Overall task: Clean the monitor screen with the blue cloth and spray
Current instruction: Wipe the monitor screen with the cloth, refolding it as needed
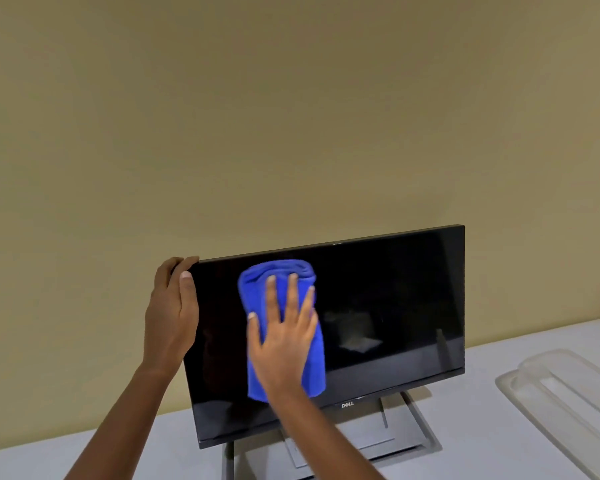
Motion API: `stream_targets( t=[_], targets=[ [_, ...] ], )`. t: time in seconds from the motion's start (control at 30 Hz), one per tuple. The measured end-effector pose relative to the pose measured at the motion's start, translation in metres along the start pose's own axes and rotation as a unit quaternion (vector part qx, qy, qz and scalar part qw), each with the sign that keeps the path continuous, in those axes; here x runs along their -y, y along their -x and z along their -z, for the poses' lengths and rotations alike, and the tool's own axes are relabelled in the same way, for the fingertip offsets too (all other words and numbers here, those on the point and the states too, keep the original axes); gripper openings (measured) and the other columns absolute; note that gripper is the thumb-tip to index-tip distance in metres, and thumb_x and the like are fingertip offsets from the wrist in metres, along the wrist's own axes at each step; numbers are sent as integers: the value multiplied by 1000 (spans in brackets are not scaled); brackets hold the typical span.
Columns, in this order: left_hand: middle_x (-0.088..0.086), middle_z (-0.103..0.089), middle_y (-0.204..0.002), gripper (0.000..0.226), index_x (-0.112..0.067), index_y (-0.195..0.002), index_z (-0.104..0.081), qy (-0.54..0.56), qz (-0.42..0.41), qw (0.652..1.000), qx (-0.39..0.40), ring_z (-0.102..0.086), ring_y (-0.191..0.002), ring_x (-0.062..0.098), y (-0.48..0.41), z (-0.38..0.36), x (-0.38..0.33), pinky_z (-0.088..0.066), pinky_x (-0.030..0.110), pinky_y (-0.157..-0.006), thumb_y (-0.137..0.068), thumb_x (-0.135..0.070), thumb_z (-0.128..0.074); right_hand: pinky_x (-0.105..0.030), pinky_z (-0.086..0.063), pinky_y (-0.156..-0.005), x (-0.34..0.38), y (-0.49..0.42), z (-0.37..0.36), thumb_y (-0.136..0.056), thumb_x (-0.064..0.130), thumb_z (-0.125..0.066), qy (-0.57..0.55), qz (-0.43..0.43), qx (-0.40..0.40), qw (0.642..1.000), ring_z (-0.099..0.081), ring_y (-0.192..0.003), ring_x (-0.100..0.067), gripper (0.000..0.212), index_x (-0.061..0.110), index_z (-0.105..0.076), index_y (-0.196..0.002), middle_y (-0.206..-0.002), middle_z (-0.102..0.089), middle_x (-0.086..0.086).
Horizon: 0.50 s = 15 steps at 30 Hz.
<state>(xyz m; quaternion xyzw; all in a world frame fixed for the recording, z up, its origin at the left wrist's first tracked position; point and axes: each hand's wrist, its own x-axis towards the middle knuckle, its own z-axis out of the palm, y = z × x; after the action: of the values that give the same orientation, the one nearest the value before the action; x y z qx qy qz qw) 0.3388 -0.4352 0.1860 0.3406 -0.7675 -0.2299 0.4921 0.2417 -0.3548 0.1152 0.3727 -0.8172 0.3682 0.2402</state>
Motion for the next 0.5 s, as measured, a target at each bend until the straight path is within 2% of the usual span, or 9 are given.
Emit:
stream_targets(
  t=[0.07,0.13,0.23,0.3,0.37,0.5],
  targets=[
    [4,-43,-135,39,-16,-126,-52,10,3,1000,1,-47,-114,17,-1,1,2,-35,27,-89,-100,-19,-23,-48,-43,-100,11,22,-11,-82,42,-46,36,112,37,992,-40,-134,-33,61,31,-35,-141,-148,-39,-1],
    [0,-46,-132,40,-20,-123,-54,31,9,999,6,-43,-105,3,-2,3,3,-31,22,-89,-100,-20,-22,-45,-46,-100,6,33,-17,-79,39,-51,75,214,52,973,-42,-133,-28,62,34,-36,-139,-147,-42,4],
    [-5,-47,-130,41,-25,-121,-55,38,5,999,20,-42,-100,-5,-3,8,5,-30,18,-86,-100,-22,-21,-44,-46,-99,-18,23,-12,-81,41,-50,110,295,36,948,-45,-131,-25,55,36,-41,-136,-143,-46,7],
    [-5,-46,-134,40,-23,-124,-52,35,-3,999,23,-45,-112,4,-2,9,6,-30,20,-90,-99,-25,-22,-47,-44,-99,-41,10,-5,-80,42,-50,126,309,25,942,-46,-131,-27,57,36,-41,-136,-143,-47,6],
    [-2,-40,-143,39,-17,-132,-45,32,-13,999,21,-39,-128,11,1,8,9,-27,21,-100,-99,-26,-26,-50,-43,-100,-71,-3,6,-79,43,-51,129,292,12,948,-45,-131,-30,57,36,-44,-135,-142,-48,4],
    [-3,-24,-153,48,-19,-145,-23,94,12,995,37,-24,-140,10,16,5,19,-20,28,-114,-98,-23,-32,-48,-42,-100,-140,-30,38,-82,46,-46,139,207,-13,968,-37,-134,-35,57,28,-43,-135,-141,-49,-6]
  ],
)
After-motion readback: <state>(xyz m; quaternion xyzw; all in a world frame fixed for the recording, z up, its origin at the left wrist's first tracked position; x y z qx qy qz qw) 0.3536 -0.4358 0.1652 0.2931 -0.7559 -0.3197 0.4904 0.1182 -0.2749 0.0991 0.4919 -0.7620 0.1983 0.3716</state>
